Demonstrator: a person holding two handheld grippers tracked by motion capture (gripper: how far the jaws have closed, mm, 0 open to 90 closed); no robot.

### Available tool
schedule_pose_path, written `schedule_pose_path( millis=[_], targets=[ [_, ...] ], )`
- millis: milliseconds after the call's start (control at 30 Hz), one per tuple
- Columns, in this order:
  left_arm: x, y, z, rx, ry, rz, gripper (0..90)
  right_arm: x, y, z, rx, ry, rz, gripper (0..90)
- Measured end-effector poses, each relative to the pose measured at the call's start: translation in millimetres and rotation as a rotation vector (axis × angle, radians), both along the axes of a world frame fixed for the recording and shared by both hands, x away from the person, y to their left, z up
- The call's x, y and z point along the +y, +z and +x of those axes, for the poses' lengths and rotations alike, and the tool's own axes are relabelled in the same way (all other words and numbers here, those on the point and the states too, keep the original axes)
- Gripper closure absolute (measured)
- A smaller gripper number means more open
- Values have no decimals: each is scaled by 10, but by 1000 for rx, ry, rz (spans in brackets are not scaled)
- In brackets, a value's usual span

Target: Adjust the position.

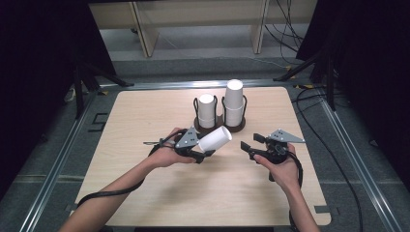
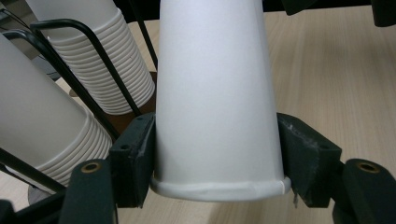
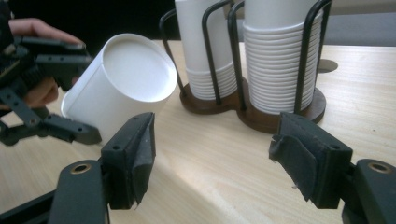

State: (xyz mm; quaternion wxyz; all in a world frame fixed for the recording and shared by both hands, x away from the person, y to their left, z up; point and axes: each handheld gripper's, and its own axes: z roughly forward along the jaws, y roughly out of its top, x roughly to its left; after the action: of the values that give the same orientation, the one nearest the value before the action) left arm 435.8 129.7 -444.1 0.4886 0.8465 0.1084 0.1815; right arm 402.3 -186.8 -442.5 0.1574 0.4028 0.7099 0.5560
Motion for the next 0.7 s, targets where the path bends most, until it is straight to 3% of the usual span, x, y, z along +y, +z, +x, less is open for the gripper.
schedule_pose_path(
  millis=[167, 267, 333, 433, 467, 533, 600, 700],
  targets=[
    [35, 31, 13, -1, -20, 47, 333, 24, -42, 4, -11, 30, -27, 292],
    [47, 45, 18, -12, -25, 62, 333, 41, -58, -11, 17, 46, -37, 286],
    [53, 57, 14, -13, -30, 64, 333, 31, -69, 2, -14, 53, -59, 286],
    [69, 87, 18, -16, -44, 88, 332, 37, -74, 3, -14, 56, -53, 285],
    [73, 93, 17, -16, -48, 94, 331, 47, -75, -10, 13, 58, -39, 285],
    [78, 96, 15, -22, -54, 97, 330, 38, -80, 0, -4, 68, -46, 282],
    [97, 114, 17, -31, -64, 130, 329, 30, -76, -3, -9, 65, -59, 281],
    [94, 100, -2, -29, -75, 119, 327, 24, -73, -8, -15, 76, -66, 276]
  ],
)
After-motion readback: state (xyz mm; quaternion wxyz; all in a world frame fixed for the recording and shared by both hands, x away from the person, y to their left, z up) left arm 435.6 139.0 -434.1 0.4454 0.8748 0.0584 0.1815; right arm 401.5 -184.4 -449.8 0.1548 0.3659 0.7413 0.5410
